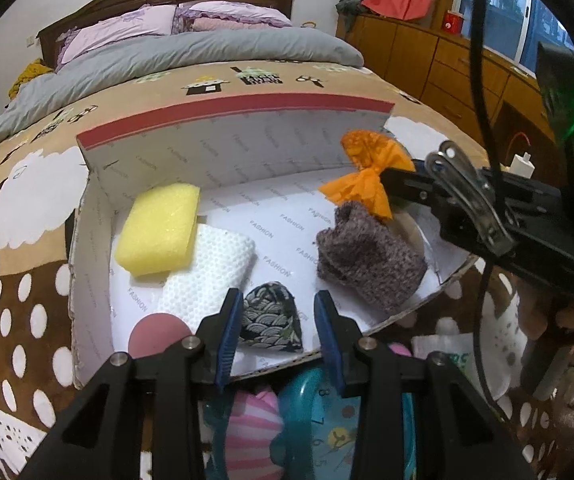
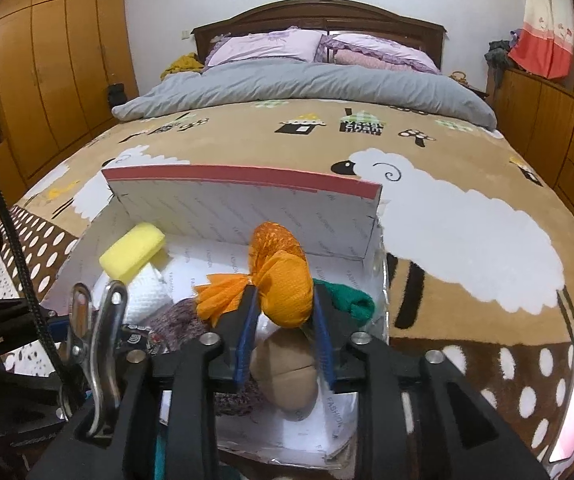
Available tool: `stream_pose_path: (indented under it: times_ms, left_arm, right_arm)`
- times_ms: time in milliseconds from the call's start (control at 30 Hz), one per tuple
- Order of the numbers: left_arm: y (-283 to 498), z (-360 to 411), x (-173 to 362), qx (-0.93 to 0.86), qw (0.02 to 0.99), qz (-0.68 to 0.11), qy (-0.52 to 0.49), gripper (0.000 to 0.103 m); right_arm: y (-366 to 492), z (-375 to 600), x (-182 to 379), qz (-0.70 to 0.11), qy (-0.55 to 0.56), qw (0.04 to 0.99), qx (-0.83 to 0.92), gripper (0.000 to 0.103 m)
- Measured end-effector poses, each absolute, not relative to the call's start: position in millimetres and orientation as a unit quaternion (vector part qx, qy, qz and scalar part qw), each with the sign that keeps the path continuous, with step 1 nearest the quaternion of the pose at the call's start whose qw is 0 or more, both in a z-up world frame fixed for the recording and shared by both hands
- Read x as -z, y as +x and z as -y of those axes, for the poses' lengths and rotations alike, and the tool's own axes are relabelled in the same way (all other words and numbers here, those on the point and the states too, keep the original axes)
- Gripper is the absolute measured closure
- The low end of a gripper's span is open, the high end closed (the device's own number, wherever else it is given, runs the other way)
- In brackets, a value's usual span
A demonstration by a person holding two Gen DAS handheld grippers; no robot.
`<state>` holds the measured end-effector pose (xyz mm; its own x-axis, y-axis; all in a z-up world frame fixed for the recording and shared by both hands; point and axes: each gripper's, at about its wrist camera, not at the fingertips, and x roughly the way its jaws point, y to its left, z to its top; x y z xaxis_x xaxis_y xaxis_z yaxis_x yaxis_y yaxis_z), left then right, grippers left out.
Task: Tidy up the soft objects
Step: 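Carry the dark pouch and orange bow into the pink box and release both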
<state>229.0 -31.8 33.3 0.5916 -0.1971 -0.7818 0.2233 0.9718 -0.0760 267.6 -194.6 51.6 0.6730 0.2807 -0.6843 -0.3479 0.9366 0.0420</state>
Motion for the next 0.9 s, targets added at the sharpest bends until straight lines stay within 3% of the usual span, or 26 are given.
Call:
stream_pose_path:
  times_ms: [200,900]
  left_arm:
    - [226.4,27.9,-38.4,0.112,0.894,-0.434,0.011,0.062]
    - [185.9,20.3,-60.2,0.097,0.898,-0.430,-0.003,0.061]
  right_arm:
    - [263.9,200.6,-57.4,-0.358,-0.029,0.917,-0.175,0.055]
    - [198.9,208.4,-73.5,-0.367,-0.007,0.907,-0.207,0.055]
